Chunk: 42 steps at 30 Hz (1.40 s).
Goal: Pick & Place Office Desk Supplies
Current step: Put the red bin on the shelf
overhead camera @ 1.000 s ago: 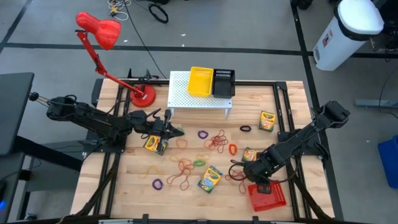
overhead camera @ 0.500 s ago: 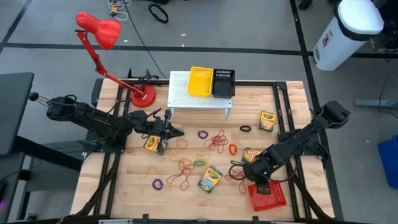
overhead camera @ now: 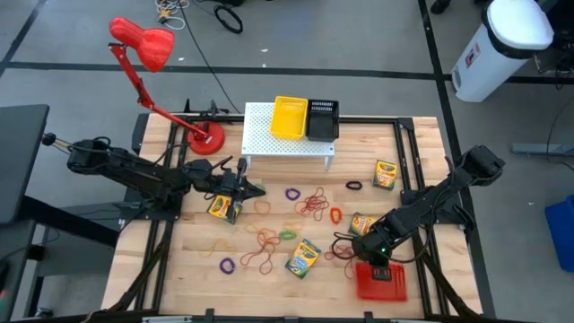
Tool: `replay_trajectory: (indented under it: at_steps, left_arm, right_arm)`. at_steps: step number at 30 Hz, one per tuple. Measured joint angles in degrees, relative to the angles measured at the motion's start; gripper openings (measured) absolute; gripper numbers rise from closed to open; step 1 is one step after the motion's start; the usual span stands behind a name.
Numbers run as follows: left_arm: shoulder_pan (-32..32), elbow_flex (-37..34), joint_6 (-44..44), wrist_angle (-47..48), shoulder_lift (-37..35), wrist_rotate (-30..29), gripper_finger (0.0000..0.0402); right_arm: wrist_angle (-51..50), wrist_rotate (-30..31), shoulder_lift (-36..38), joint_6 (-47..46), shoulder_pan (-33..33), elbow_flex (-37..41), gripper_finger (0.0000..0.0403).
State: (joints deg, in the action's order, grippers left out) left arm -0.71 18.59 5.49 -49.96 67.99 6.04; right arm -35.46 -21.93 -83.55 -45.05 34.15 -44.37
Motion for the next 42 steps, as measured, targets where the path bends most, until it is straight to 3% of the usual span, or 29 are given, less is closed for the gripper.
replay_trajectory:
  at_steps: [12,18,22,25,36,42]
  left_arm:
    - [0.0,0.0,0.1,-0.8,0.0,-0.1,0.0013]
    - [-0.1,0.0,0.6,0.6,-0.3,-6.7,0.0008]
    - [-0.1,0.0,1.9,2.1,-0.6,-10.0,0.0006]
    - [-0.1,0.0,2.5,2.5,-0.6,-11.7,0.0008]
    - [-0.1,0.0,6.5,3.1,-0.7,-18.3,0.0008]
    - [-0.3,0.0,7.1,4.1,-0.7,-18.4,0.0008]
  right_arm:
    - [0.0,2.9,0.1,-8.0,-1.5,-10.2,0.0011]
    - [1.1,13.4,0.1,-18.7,-7.2,-14.4,0.0014]
    - [9.3,22.7,0.0,-27.3,-11.6,-14.4,0.0010]
    - [15.7,26.1,-1.7,-30.4,-15.2,-14.5,0.0012]
    - [36.8,29.9,-15.6,-34.3,-25.2,-14.5,0.0014]
    - [36.6,27.9,-20.5,-38.4,-27.4,-14.4,0.0012]
